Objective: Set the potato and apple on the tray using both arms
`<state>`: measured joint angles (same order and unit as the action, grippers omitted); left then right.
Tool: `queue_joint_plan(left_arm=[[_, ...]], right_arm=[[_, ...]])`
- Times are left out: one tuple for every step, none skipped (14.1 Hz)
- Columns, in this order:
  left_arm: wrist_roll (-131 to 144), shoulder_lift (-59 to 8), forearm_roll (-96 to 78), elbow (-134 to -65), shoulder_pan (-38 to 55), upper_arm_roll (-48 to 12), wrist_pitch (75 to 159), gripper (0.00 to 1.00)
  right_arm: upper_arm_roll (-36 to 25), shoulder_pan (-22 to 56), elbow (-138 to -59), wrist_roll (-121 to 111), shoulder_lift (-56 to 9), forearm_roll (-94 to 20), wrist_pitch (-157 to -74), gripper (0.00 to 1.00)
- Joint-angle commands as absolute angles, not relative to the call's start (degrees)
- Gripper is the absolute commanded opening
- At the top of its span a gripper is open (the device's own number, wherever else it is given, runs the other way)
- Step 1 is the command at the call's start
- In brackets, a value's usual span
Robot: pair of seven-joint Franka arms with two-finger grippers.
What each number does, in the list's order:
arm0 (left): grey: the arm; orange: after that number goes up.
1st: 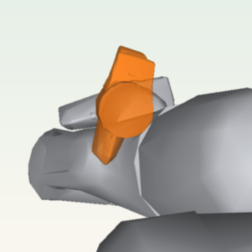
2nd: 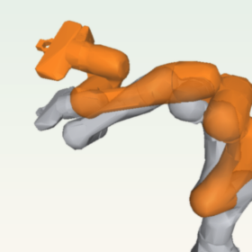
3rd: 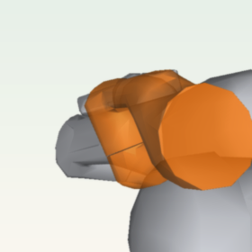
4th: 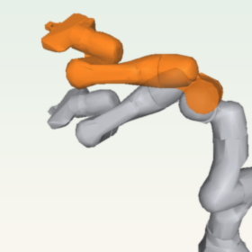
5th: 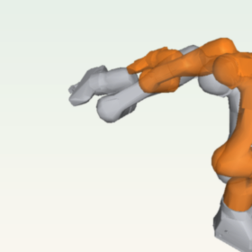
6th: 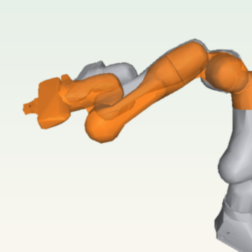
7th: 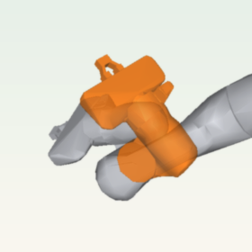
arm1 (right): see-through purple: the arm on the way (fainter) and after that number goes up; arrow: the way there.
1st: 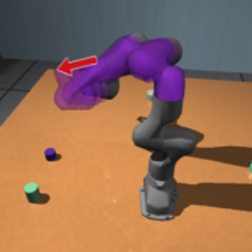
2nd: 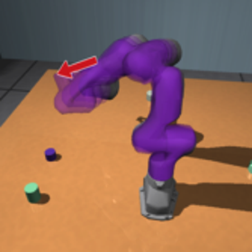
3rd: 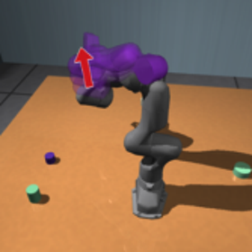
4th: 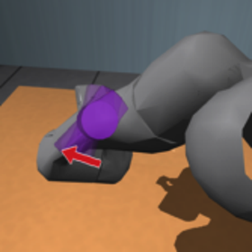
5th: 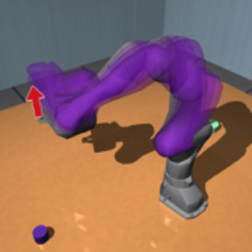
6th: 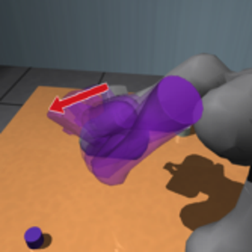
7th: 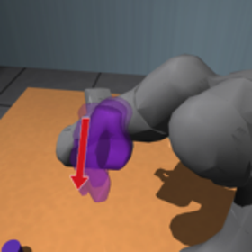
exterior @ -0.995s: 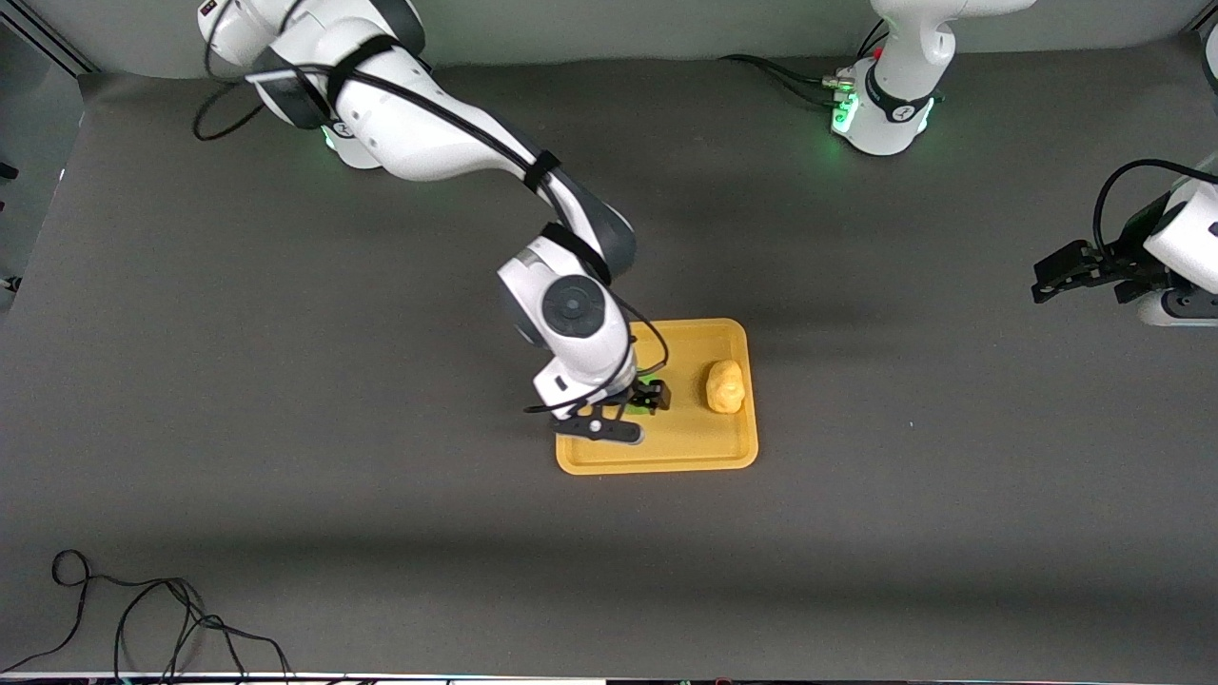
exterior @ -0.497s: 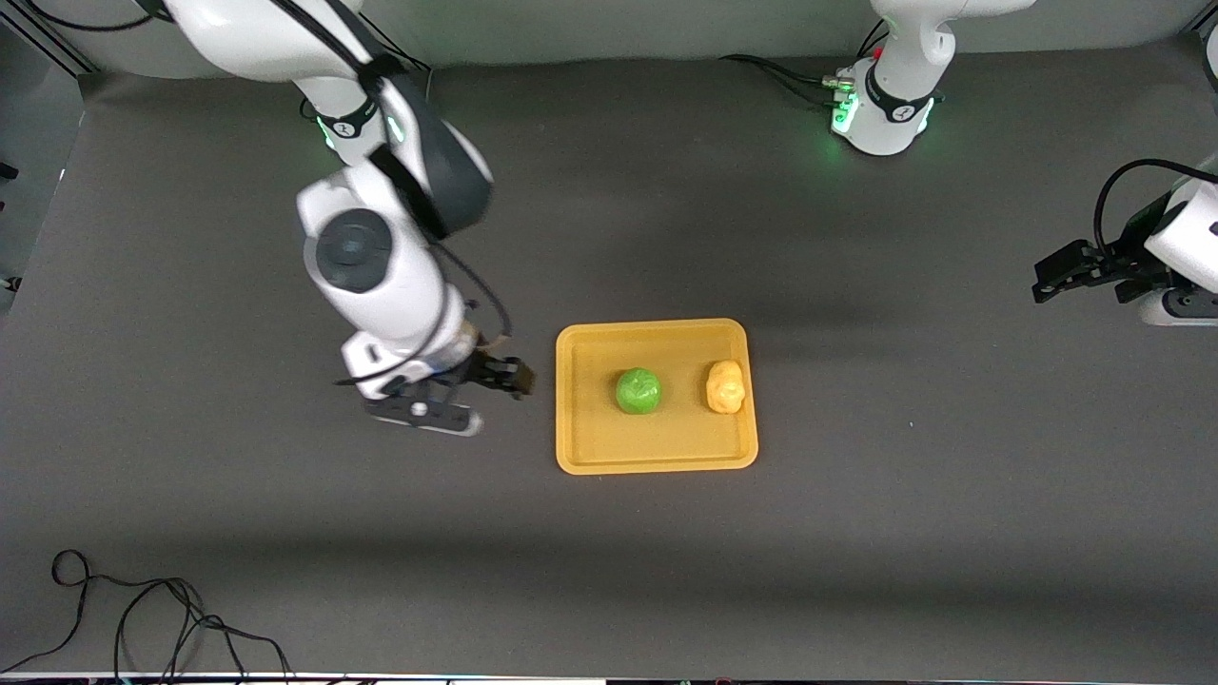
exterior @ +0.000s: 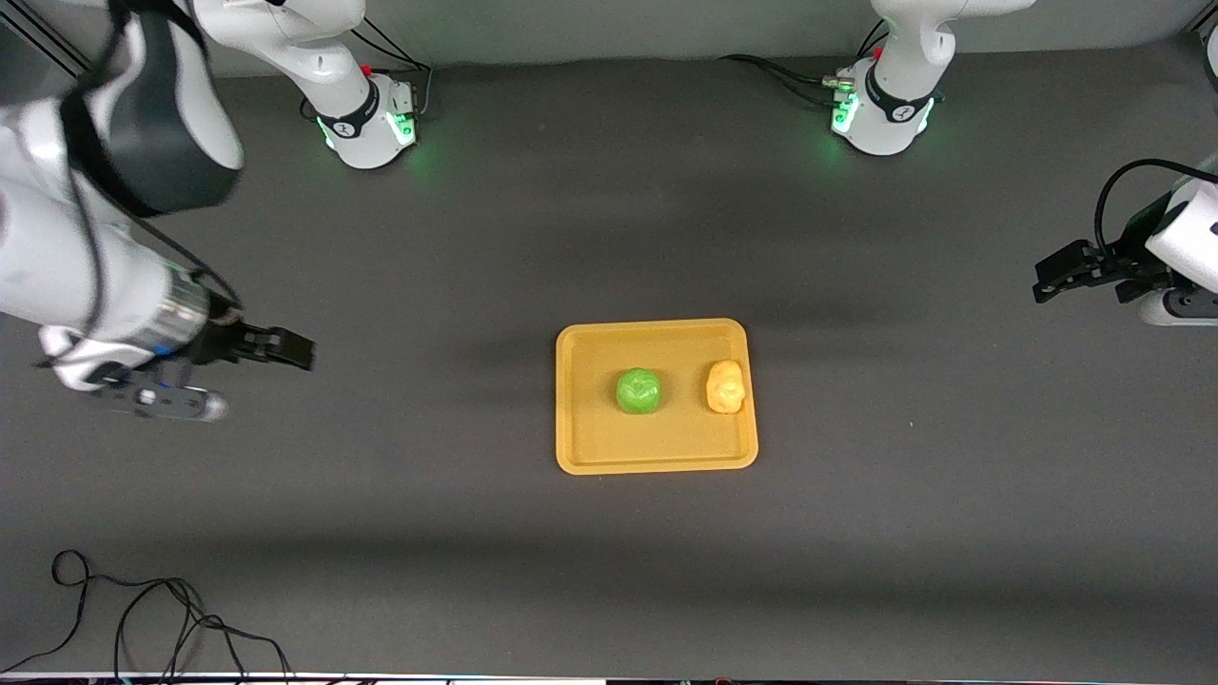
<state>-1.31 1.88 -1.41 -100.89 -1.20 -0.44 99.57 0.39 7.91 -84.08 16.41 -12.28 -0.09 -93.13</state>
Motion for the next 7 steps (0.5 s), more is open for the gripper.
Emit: queue_joint_plan(left_arm=[[-2.3, 3.6, -1.2, -102.5, -1.4, -0.5, 100.0, 1.0], [-2.3, 3.7, -0.7, -102.8, -1.5, -0.5, 100.4, 1.0], [-2.2, 3.7, -0.7, -103.2, -1.4, -0.5, 100.7, 1.0], [-2.3, 3.7, -0.7, -103.1, -1.4, -0.5, 100.8, 1.0], [-2.3, 3.7, -0.7, -103.2, -1.5, -0.5, 100.9, 1.0], [-2.3, 3.7, -0.7, -103.2, -1.5, -0.5, 100.9, 1.0], [-2.2, 3.7, -0.7, -103.1, -1.5, -0.5, 100.8, 1.0]], right_arm=[[-1.8, 7.9, -91.2, 13.5, -3.9, -1.1, -92.7, 1.0], [-1.7, 6.1, -93.3, 13.4, -1.2, -1.1, -92.8, 1.0], [-1.6, 4.5, -95.1, 12.7, 1.1, -1.1, -92.8, 1.0], [-1.4, 2.3, -96.2, 10.4, 2.8, -1.1, -92.7, 1.0], [-1.3, 1.0, -96.8, 7.6, 3.9, -1.1, -92.7, 1.0], [-1.3, -0.2, -97.2, 6.1, 5.0, -1.1, -92.6, 1.0], [-1.3, -1.1, -97.5, 6.0, 5.7, -1.1, -92.5, 1.0]])
